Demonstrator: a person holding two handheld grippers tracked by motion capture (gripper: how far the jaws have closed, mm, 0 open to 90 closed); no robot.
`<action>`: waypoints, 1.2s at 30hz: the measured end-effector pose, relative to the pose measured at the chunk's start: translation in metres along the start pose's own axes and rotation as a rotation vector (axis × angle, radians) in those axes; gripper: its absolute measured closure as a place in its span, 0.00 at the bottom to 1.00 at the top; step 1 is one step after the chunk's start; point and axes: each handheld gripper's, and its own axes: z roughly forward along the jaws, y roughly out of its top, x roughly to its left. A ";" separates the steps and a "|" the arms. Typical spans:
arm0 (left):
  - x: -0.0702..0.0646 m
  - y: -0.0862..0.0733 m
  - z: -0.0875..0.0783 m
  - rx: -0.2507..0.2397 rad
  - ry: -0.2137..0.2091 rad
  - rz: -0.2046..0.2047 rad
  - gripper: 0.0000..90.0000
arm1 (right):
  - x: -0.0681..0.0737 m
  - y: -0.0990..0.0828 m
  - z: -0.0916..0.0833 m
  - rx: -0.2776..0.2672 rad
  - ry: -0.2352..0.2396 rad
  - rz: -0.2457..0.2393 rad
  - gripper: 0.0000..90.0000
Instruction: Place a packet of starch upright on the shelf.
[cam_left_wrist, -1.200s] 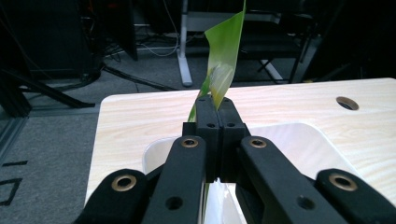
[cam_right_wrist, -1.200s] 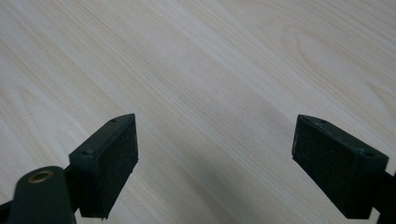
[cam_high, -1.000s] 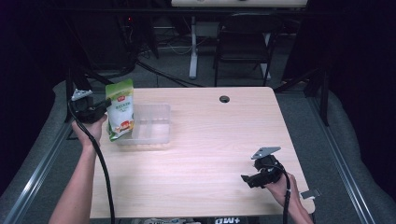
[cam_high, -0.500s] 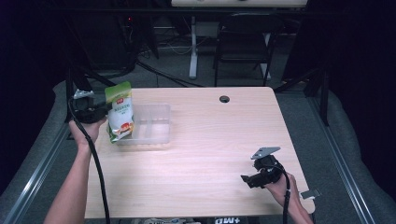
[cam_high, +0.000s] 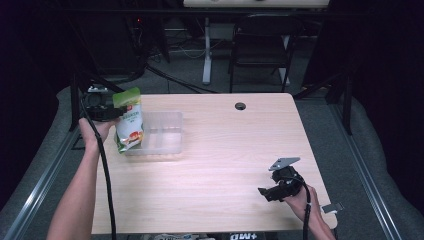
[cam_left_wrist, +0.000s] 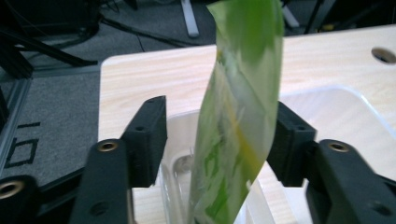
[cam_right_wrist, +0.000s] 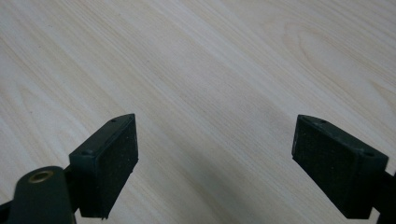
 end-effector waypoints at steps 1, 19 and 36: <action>-0.001 0.000 0.001 0.004 0.000 0.004 0.63 | 0.000 0.000 0.000 0.000 0.000 0.000 0.15; -0.015 -0.009 -0.005 -0.054 -0.022 0.011 1.00 | 0.000 0.000 0.000 0.003 0.000 -0.001 0.15; -0.024 -0.025 -0.018 -0.211 0.009 -0.047 1.00 | 0.000 0.000 0.000 -0.004 -0.001 -0.001 0.15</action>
